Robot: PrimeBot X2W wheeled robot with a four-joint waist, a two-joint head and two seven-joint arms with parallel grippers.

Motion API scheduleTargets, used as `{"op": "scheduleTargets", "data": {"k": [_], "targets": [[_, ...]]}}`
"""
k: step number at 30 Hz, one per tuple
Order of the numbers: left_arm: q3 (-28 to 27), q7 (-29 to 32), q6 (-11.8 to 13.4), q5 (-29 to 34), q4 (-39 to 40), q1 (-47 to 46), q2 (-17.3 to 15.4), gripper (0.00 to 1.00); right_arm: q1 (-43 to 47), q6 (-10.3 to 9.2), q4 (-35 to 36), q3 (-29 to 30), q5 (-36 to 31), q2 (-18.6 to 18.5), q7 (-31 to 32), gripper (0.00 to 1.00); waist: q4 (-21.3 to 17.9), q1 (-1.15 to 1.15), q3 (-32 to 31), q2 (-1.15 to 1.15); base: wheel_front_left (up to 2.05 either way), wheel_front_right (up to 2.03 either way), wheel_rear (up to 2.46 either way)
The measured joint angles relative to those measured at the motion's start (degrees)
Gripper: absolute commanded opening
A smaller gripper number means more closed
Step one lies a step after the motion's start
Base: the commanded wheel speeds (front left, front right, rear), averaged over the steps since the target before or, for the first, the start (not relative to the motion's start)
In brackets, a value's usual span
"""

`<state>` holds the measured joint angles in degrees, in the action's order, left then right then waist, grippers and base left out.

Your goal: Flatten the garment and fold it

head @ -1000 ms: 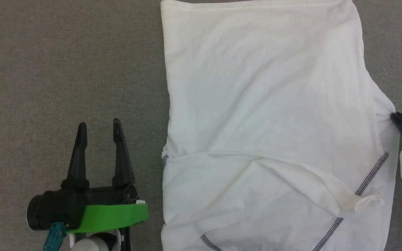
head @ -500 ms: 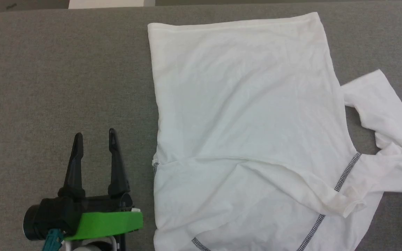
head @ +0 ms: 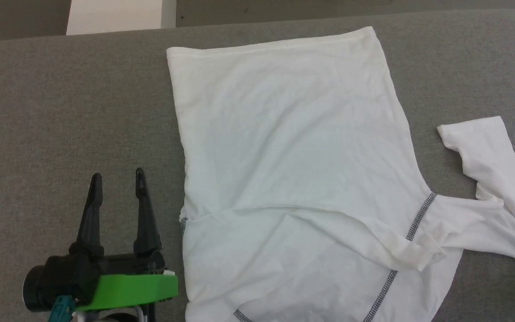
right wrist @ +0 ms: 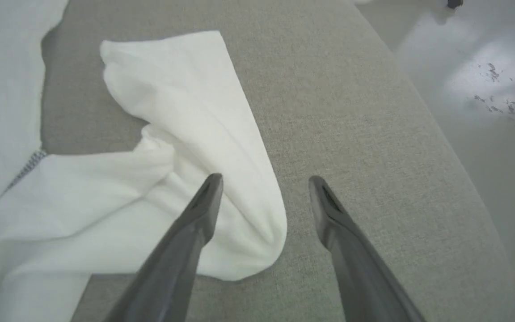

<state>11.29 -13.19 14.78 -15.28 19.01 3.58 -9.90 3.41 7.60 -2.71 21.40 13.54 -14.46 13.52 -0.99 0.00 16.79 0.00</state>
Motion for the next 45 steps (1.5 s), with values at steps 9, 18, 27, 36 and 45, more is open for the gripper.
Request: {"op": "scheduleTargets", "data": {"k": [9, 18, 27, 36, 45], "targets": [[0.9, 0.7, 0.5, 0.5, 2.0, 0.1, -0.8, 1.0, -12.5, -0.01, 6.1, -3.4, 4.0, -6.5, 6.2, 1.0, -0.3, 0.0, 2.2, 0.0, 0.0, 0.0, 0.0], [2.7, 1.1, 0.5, 2.5, 1.9, -3.1, -0.6, 1.0, -21.1, 0.0, -0.4, -6.6, 5.1, -11.9, 12.4, 1.0, 1.3, 0.0, 7.8, 0.0, 0.0, 0.0, 0.0], [3.8, 1.0, 0.4, 3.0, 1.4, -4.9, -0.5, 1.0, -23.7, 0.0, -6.6, -7.1, 4.5, -13.7, 12.9, 1.0, 3.9, 0.0, 12.4, 0.0, 0.0, 0.0, 0.0], [4.0, 0.7, 0.4, 3.2, 0.8, -5.9, -0.5, 1.0, -25.1, -0.01, -9.4, -6.5, 6.3, -15.3, 13.1, 0.0, 5.8, 0.0, 14.7, 0.0, 0.0, 0.0, 0.0], [3.8, 0.5, 0.4, 3.1, -0.5, -6.0, -0.6, 1.0, -25.4, 0.0, -9.8, -6.2, 6.6, -14.2, 14.0, 0.0, 5.6, 0.0, 12.8, 0.0, 0.0, 0.0, 0.0]]}}
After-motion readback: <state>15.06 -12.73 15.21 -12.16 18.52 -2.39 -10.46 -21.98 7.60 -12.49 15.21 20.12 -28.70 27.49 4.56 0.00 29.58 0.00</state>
